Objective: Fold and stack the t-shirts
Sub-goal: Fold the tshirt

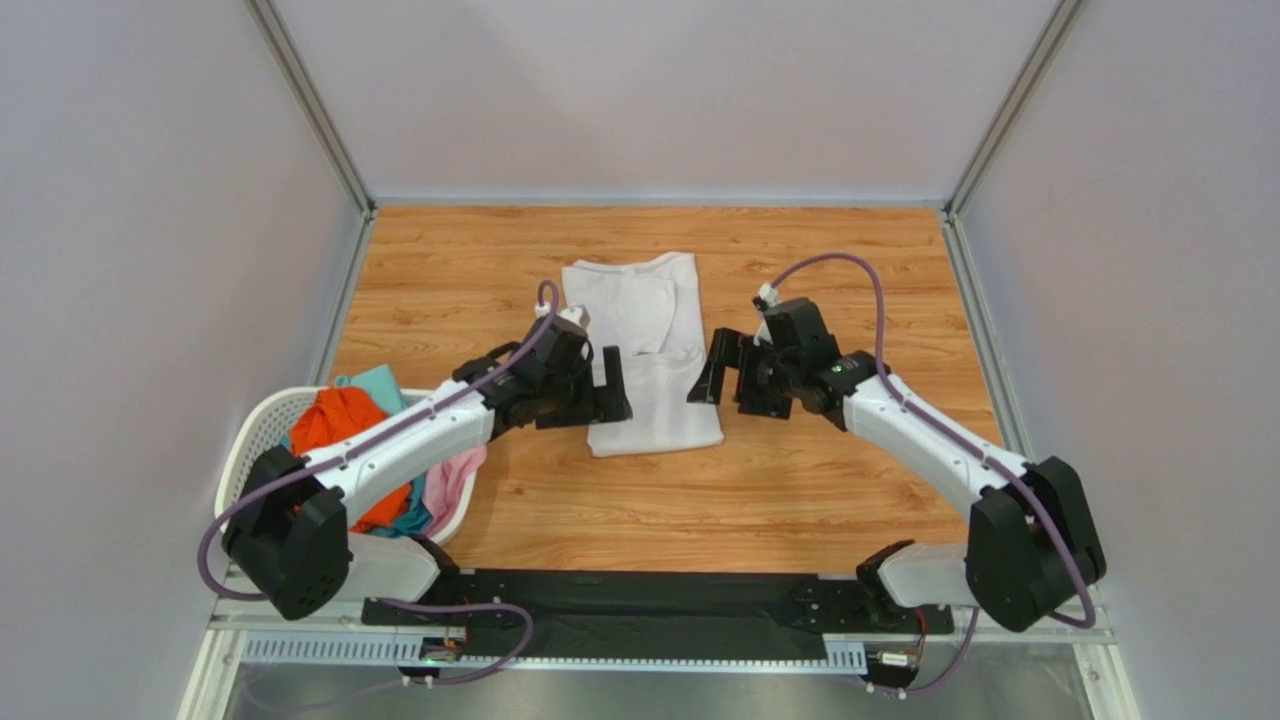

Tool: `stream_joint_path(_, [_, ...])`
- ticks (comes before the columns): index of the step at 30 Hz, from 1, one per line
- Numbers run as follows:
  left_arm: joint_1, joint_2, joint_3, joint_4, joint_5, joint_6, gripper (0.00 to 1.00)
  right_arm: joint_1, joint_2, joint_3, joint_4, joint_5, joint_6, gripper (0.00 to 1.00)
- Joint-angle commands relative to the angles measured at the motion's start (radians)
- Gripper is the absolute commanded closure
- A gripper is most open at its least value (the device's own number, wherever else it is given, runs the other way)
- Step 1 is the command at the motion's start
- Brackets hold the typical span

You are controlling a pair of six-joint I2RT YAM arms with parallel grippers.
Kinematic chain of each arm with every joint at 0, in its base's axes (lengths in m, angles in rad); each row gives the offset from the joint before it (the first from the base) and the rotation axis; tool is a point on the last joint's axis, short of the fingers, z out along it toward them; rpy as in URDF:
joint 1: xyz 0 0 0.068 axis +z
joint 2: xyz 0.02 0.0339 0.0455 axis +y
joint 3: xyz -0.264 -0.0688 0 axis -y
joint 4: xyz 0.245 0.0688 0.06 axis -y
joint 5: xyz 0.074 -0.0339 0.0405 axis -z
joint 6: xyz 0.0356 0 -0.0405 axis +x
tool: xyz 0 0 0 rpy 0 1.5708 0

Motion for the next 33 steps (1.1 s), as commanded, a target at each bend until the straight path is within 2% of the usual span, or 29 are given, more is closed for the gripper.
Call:
stream_joint_path(1, [-0.027, -0.072, -0.118, 0.009, 0.015, -0.092, 0.0, -0.001, -0.079, -0.087, 0.007, 0.011, 0.039, 0.0])
stream_joint_path(4, [-0.027, -0.098, -0.163, 0.016, -0.002, -0.112, 0.0, 0.001, -0.111, -0.156, 0.005, 0.023, 0.042, 0.0])
stream_joint_path(6, [-0.027, -0.088, -0.185, 0.026, -0.002, -0.121, 0.04, 0.001, -0.116, -0.182, 0.007, 0.033, 0.049, 0.0])
stream_joint_path(12, [-0.027, -0.017, -0.185, 0.049, -0.03, -0.144, 0.2, 0.002, -0.104, -0.205, 0.017, 0.034, 0.053, 0.0])
stream_joint_path(13, [-0.027, 0.0, -0.185, 0.056, -0.033, -0.149, 0.27, 0.001, -0.101, -0.207, 0.017, 0.036, 0.049, 0.0])
stream_joint_path(15, [-0.027, 0.018, -0.179, 0.067, -0.045, -0.156, 0.33, 0.001, -0.094, -0.208, 0.019, 0.037, 0.049, 0.0])
stream_joint_path(21, [-0.021, 0.078, -0.151, 0.087, -0.063, -0.166, 0.37, 0.001, -0.068, -0.213, 0.027, 0.034, 0.043, 0.0])
stream_joint_path(27, [-0.005, 0.112, -0.156, 0.104, -0.047, -0.156, 0.52, 0.001, -0.025, -0.201, 0.042, 0.03, 0.033, 0.01])
stream_joint_path(29, [-0.005, 0.123, -0.162, 0.122, -0.03, -0.155, 0.54, 0.001, 0.001, -0.185, 0.051, 0.03, 0.028, 0.02])
stream_joint_path(33, [-0.005, 0.158, -0.163, 0.141, -0.014, -0.15, 0.65, 0.005, 0.056, -0.156, 0.063, 0.02, 0.017, 0.08])
